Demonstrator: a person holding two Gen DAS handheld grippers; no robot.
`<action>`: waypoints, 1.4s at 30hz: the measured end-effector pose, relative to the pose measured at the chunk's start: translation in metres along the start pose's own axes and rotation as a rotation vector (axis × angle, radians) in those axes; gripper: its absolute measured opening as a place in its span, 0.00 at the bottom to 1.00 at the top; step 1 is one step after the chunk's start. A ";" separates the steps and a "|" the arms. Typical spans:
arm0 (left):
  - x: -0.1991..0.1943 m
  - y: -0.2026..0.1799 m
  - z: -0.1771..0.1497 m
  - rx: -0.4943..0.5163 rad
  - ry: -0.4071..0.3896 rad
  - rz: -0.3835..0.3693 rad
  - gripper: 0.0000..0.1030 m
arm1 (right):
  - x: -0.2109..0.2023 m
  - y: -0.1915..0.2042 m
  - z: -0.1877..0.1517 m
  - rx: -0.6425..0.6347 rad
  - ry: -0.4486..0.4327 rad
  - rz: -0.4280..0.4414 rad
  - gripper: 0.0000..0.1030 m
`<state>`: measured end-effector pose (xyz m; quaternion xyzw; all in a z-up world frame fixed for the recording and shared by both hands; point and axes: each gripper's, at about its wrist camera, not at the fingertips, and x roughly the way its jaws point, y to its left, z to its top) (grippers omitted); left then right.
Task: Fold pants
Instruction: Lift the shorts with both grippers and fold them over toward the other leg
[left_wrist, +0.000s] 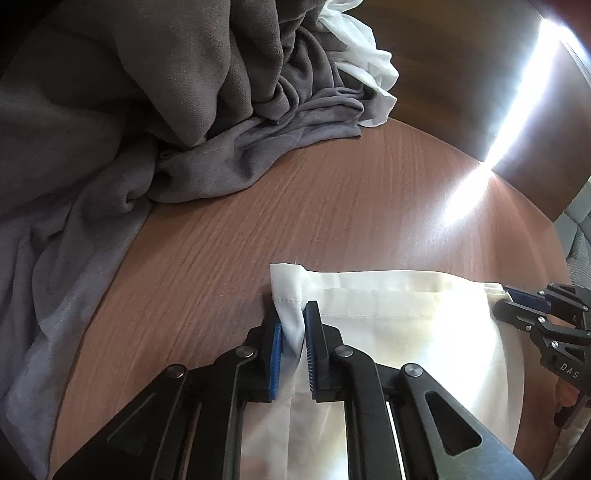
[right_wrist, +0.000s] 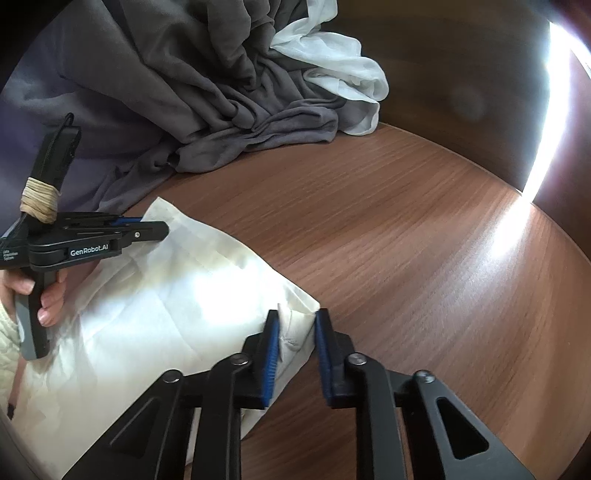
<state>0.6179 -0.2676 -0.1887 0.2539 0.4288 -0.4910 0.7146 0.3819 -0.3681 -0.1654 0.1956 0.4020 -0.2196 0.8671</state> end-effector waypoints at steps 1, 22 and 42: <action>-0.001 -0.002 0.001 0.001 -0.005 -0.002 0.11 | 0.000 -0.001 0.001 0.003 0.005 0.005 0.14; -0.110 -0.031 0.003 0.080 -0.235 0.079 0.10 | -0.099 0.029 0.011 -0.111 -0.234 -0.012 0.10; -0.238 -0.021 -0.092 0.185 -0.283 0.253 0.10 | -0.183 0.146 -0.032 -0.330 -0.457 0.044 0.09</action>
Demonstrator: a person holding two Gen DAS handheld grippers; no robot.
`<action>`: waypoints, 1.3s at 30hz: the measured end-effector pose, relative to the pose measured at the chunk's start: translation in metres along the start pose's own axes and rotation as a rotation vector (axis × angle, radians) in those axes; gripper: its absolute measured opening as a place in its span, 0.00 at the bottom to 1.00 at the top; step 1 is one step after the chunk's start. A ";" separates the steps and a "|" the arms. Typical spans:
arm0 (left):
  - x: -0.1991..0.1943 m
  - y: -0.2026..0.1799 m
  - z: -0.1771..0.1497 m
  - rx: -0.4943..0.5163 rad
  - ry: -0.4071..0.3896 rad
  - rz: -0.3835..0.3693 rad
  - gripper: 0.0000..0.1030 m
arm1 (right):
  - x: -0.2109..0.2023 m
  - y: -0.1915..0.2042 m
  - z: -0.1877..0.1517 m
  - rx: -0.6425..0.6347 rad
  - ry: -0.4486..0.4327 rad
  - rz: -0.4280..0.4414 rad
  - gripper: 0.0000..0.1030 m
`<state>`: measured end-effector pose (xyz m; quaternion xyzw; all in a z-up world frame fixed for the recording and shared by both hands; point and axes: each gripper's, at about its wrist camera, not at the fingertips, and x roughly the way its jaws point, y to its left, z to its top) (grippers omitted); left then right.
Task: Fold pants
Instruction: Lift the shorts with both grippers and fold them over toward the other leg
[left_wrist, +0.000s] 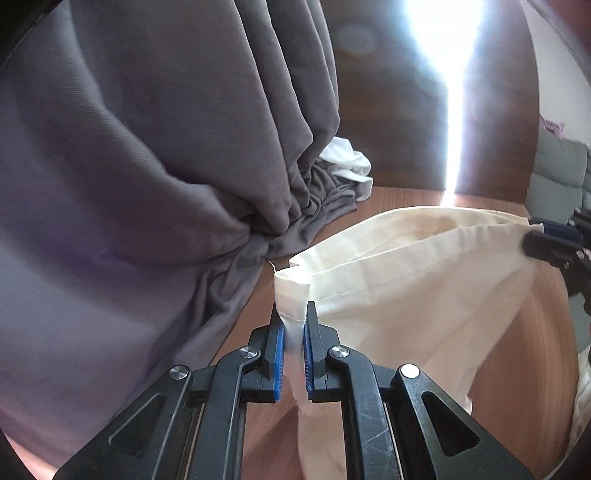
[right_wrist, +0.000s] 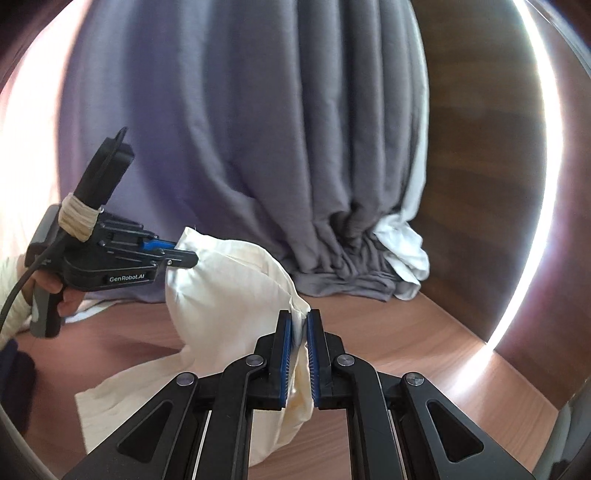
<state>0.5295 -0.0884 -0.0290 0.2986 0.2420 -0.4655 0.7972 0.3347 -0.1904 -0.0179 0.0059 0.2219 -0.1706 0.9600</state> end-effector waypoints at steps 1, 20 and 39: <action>-0.005 0.000 -0.005 0.013 0.005 0.007 0.10 | -0.003 0.003 -0.001 -0.005 -0.001 0.005 0.09; -0.065 -0.019 -0.105 0.127 0.122 0.051 0.10 | -0.051 0.093 -0.047 -0.165 0.150 0.207 0.09; -0.080 -0.045 -0.160 0.136 0.323 0.049 0.29 | -0.058 0.134 -0.088 -0.270 0.375 0.367 0.13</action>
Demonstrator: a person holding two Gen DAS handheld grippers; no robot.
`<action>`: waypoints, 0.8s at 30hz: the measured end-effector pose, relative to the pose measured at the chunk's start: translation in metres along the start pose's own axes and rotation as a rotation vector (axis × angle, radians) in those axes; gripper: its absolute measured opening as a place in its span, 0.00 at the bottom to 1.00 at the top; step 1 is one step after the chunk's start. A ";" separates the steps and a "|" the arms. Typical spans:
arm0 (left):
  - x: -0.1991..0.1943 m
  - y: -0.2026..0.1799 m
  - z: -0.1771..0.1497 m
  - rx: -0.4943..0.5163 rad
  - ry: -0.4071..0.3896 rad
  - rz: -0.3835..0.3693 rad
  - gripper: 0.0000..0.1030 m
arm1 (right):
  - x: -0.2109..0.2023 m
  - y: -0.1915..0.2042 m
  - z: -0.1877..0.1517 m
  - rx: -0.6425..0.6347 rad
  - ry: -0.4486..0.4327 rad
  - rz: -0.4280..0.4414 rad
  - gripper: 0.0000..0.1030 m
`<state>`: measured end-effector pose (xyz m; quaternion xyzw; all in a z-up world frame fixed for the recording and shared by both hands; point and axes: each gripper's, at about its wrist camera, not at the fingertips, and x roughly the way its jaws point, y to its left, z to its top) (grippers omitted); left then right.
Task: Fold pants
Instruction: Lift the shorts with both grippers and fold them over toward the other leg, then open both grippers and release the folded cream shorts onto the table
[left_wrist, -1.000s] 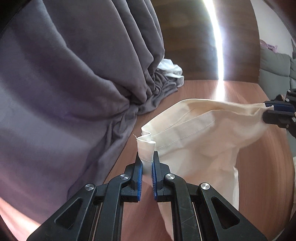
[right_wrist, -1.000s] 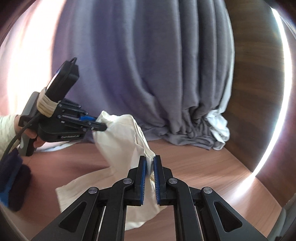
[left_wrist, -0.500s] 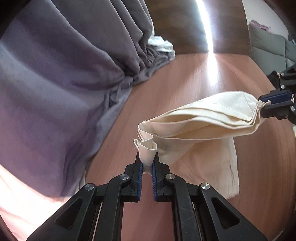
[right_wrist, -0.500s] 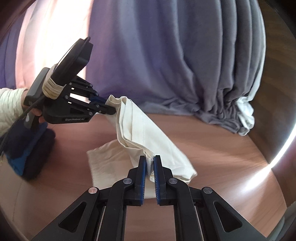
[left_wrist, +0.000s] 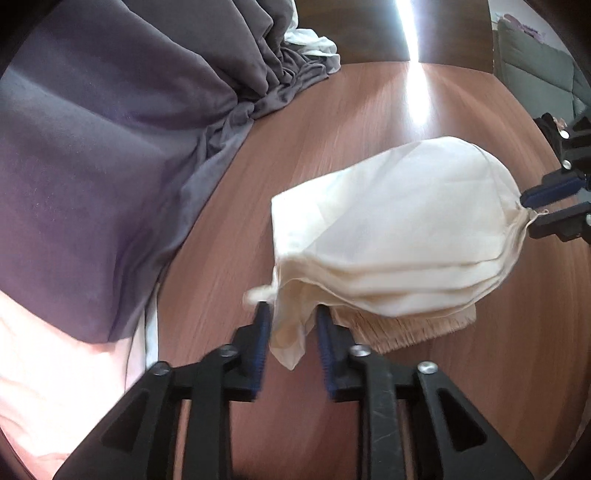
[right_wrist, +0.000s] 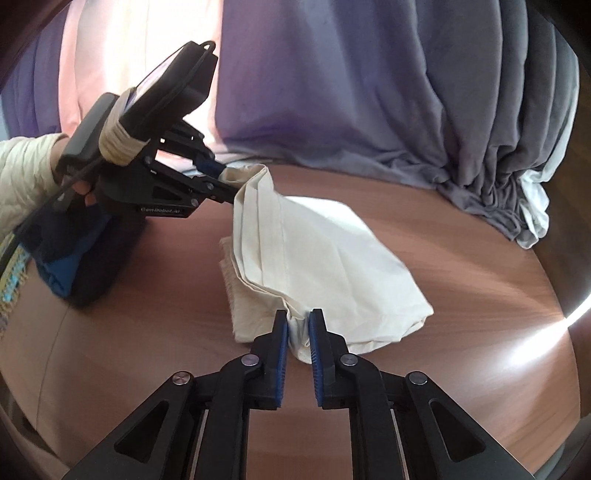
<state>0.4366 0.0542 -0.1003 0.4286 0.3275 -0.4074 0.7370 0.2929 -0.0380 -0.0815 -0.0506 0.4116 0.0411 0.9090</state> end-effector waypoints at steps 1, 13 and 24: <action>-0.003 -0.002 -0.002 0.003 0.004 -0.003 0.33 | -0.001 0.001 -0.001 -0.008 0.008 0.010 0.14; -0.055 -0.014 -0.007 -0.193 -0.029 0.047 0.42 | -0.019 -0.004 -0.005 -0.066 -0.017 0.099 0.22; -0.073 -0.025 -0.021 -0.781 -0.178 0.067 0.45 | 0.004 -0.073 -0.012 0.126 -0.020 0.050 0.26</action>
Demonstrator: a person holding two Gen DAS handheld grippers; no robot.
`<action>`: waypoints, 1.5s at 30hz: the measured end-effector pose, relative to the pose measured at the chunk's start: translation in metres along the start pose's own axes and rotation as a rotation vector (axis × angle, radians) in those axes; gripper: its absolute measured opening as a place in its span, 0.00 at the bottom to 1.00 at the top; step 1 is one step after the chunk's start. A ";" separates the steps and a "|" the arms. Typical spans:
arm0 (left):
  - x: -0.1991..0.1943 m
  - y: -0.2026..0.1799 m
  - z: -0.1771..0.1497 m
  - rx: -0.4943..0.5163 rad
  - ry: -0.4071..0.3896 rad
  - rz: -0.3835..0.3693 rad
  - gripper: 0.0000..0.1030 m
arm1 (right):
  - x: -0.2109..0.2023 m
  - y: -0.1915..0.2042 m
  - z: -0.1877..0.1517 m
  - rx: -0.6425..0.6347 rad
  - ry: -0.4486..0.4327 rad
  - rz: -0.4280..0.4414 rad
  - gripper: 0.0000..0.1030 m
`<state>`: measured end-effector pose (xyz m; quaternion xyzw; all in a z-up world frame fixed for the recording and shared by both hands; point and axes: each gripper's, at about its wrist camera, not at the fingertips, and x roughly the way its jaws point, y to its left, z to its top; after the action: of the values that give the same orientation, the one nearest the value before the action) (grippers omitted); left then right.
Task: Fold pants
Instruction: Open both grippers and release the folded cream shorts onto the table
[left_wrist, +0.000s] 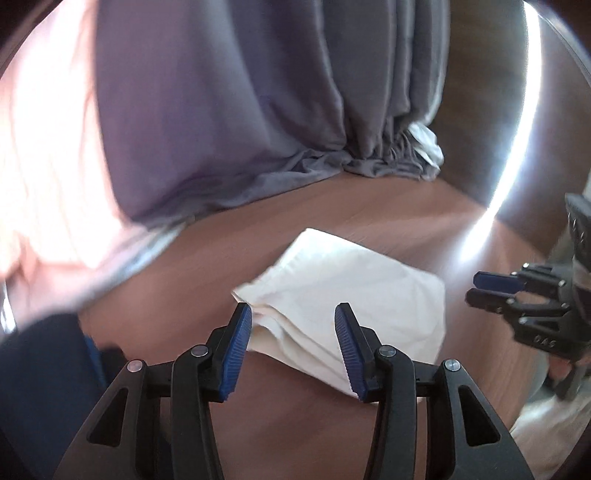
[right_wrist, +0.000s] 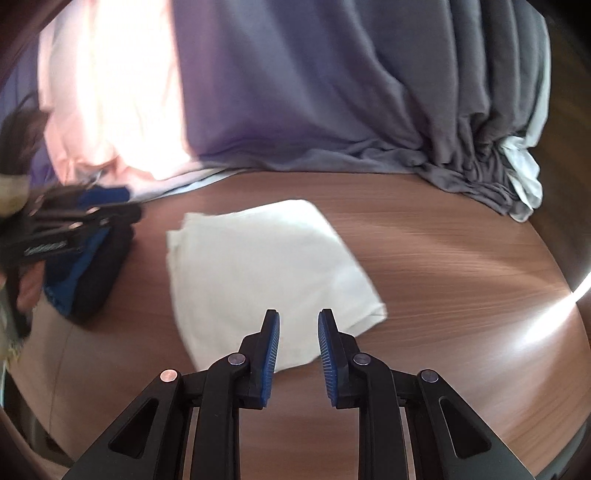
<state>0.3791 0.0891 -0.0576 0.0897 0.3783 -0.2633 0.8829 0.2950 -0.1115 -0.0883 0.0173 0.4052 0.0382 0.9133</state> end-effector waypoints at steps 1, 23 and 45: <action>0.002 -0.001 -0.004 -0.046 -0.001 -0.002 0.45 | 0.001 -0.006 0.001 0.006 -0.003 -0.001 0.29; 0.080 -0.014 -0.034 -0.511 0.097 0.081 0.30 | 0.059 -0.080 0.020 -0.054 0.040 0.105 0.32; 0.072 -0.019 -0.066 -0.631 0.168 0.198 0.10 | 0.095 -0.088 0.005 -0.098 0.165 0.190 0.32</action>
<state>0.3697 0.0676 -0.1545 -0.1301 0.5020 -0.0378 0.8542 0.3677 -0.1916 -0.1607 0.0076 0.4731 0.1457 0.8688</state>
